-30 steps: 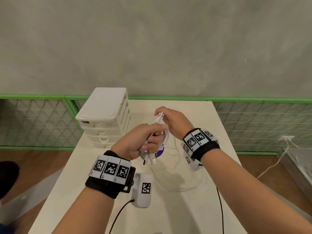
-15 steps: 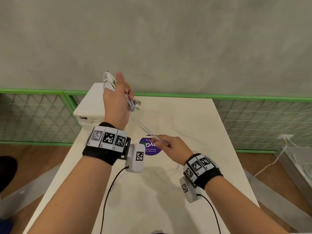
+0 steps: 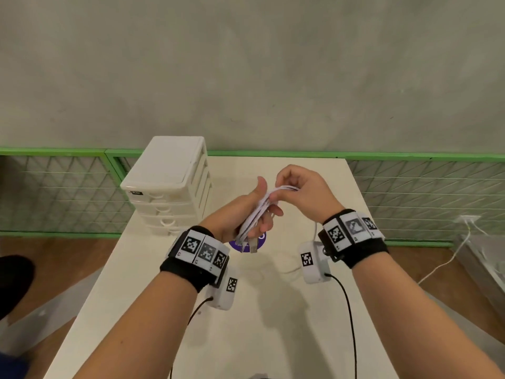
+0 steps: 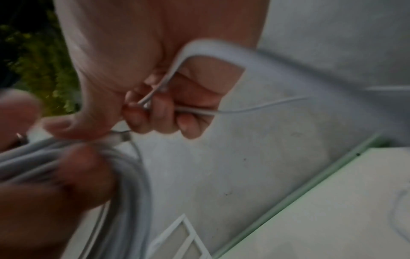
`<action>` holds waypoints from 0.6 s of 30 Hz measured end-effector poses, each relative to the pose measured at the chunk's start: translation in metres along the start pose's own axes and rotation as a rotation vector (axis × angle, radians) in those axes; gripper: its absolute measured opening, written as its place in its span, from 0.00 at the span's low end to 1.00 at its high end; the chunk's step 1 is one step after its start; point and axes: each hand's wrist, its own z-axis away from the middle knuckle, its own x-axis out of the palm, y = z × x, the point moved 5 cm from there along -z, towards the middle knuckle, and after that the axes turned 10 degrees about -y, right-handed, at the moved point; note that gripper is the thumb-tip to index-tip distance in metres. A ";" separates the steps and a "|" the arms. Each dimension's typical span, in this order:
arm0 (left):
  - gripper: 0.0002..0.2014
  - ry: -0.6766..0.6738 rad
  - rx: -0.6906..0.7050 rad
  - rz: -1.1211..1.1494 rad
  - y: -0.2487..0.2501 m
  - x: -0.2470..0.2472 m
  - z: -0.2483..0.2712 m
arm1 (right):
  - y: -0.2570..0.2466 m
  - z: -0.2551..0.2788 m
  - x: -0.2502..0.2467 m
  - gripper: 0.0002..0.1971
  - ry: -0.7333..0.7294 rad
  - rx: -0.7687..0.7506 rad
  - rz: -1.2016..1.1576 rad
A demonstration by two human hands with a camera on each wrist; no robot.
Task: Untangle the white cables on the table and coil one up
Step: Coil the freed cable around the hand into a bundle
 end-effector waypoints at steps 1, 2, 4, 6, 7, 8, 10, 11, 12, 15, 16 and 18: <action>0.36 -0.058 0.027 0.012 0.001 0.003 0.002 | 0.002 0.000 -0.007 0.11 0.008 0.006 -0.020; 0.29 -0.106 0.054 0.028 0.005 0.007 0.004 | 0.005 0.000 -0.013 0.10 0.025 0.011 -0.036; 0.17 -0.187 0.130 0.116 0.012 0.012 0.007 | 0.015 0.003 -0.019 0.09 0.056 0.032 -0.055; 0.14 -0.243 0.238 0.231 0.021 0.016 0.007 | 0.026 0.007 -0.014 0.11 0.059 0.035 -0.077; 0.15 -0.254 0.304 0.296 0.028 0.018 0.007 | 0.032 0.008 -0.008 0.13 0.054 0.037 -0.073; 0.16 -0.248 0.378 0.359 0.035 0.019 0.007 | 0.036 0.009 -0.001 0.14 0.044 0.043 -0.052; 0.18 -0.146 0.530 0.441 0.055 0.017 0.010 | 0.045 0.014 0.010 0.16 0.021 0.070 0.038; 0.19 -0.048 0.592 0.464 0.065 0.012 0.011 | 0.050 0.019 0.016 0.17 0.002 0.090 0.082; 0.19 0.067 0.643 0.484 0.075 0.006 0.013 | 0.056 0.024 0.021 0.16 -0.023 0.108 0.115; 0.15 0.479 0.723 0.463 0.089 -0.024 0.020 | 0.067 0.037 0.036 0.13 -0.102 0.152 0.158; 0.13 0.615 0.725 0.363 0.089 -0.034 0.024 | 0.068 0.039 0.040 0.14 -0.130 0.154 0.171; 0.09 0.813 0.681 0.077 0.083 -0.049 0.028 | 0.062 0.041 0.050 0.16 -0.178 0.123 0.187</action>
